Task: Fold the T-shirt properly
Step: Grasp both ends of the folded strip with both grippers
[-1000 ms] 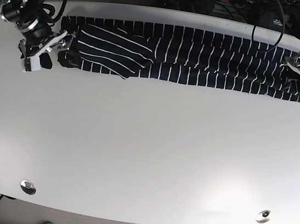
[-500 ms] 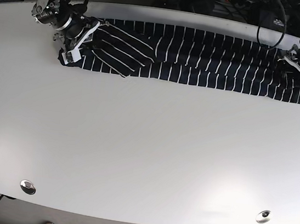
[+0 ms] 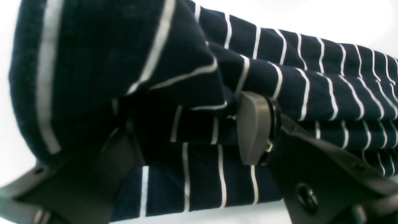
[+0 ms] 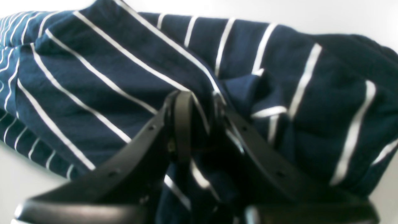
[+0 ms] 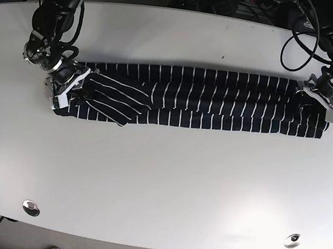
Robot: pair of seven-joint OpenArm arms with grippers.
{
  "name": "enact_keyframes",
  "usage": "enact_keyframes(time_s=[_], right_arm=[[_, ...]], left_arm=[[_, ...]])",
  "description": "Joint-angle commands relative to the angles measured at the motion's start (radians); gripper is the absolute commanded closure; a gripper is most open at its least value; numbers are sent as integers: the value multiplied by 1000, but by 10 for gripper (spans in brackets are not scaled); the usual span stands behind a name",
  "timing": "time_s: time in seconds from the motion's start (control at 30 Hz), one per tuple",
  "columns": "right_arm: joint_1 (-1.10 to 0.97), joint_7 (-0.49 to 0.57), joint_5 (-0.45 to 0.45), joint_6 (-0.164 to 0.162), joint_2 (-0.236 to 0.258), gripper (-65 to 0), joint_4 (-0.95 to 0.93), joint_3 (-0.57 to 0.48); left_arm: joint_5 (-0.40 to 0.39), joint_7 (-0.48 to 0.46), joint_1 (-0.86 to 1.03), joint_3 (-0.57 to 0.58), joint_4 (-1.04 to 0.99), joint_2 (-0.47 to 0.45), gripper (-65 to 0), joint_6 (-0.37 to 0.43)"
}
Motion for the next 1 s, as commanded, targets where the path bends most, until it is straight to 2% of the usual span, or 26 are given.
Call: enact_keyframes(time_s=[0.03,0.1,0.17,0.27,0.33,0.43,0.67,0.8,0.97,1.0], right_arm=[[13,-44,-49,-35,23,-97,4,7],[14,-44,-49,-35,22,-95,5,7],[14,-44,-54,-35,20,-95,22,7],[8,-44,-54,-35,20,-95,73,7],[8,-44,-54,-35,20,-95,74,9],[11,-44,-52,-35,18,-95,74,9],[16,-41,-51,-35,2,-95,74,7],[16,-41,-48,-35,2,-95,74,7],[16,-39,-46,-35,2,-95,74,7],[16,-39,-46,-35,2,-95,74,7]], left_arm=[[18,15,-25,-4,7,-15,-365,10],[4,15,-42,-7,22,-16,-367,10],[-73,21,-40,-10,85,-35,-369,10],[-225,129,-40,-32,113,-105,-372,10],[-254,167,-39,-90,111,-114,-378,10],[-251,241,-32,-188,111,-116,-483,10],[-257,221,-37,-184,-107,-142,-485,10],[-257,156,-63,-93,-202,-145,-485,10],[-251,152,-103,-44,-213,-142,-482,10],[-251,152,-105,-32,-213,-142,-461,10]])
